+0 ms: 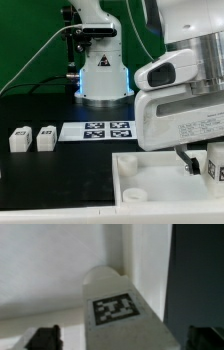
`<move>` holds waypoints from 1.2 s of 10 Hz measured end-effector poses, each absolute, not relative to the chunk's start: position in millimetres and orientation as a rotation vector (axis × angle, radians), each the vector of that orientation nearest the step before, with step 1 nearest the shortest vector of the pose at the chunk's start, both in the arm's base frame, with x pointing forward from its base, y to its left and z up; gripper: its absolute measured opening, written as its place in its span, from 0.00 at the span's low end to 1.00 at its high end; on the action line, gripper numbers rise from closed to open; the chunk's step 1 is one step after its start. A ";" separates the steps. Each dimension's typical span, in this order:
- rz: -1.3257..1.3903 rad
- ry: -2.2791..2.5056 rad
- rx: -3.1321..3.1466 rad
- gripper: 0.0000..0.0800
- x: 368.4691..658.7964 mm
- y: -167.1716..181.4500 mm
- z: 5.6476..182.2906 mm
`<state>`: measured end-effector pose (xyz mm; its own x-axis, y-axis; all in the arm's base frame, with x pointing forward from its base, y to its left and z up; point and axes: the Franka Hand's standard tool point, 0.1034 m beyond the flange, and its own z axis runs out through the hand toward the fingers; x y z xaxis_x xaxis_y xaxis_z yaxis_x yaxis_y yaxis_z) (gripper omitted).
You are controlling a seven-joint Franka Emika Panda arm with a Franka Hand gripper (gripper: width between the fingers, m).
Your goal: Assemble one leg
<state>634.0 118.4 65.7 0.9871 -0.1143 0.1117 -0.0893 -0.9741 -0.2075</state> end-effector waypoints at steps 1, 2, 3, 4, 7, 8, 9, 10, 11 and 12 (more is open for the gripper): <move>-0.174 0.221 -2.920 0.61 633.9 118.7 65.8; -0.161 0.334 -2.906 0.38 633.6 118.1 65.4; -0.150 0.447 -2.891 0.38 633.5 114.8 65.1; -0.134 0.600 -2.859 0.38 633.7 113.9 65.2; -0.050 1.233 -2.602 0.38 630.0 111.5 63.8; -0.028 1.467 -2.445 0.38 628.3 111.5 62.6; 0.006 1.620 -2.317 0.38 627.5 111.3 61.8; 0.042 1.727 -2.211 0.38 626.9 111.8 61.5; 0.066 1.826 -2.120 0.38 626.7 112.4 61.2; 0.068 1.849 -2.099 0.38 626.7 112.3 61.2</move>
Offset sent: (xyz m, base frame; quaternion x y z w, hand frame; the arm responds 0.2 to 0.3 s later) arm 0.0000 0.0000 0.0000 0.0000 0.0000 0.2667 0.9638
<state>626.7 112.3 61.2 0.1511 -0.9543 -0.2578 -0.9707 -0.0940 -0.2211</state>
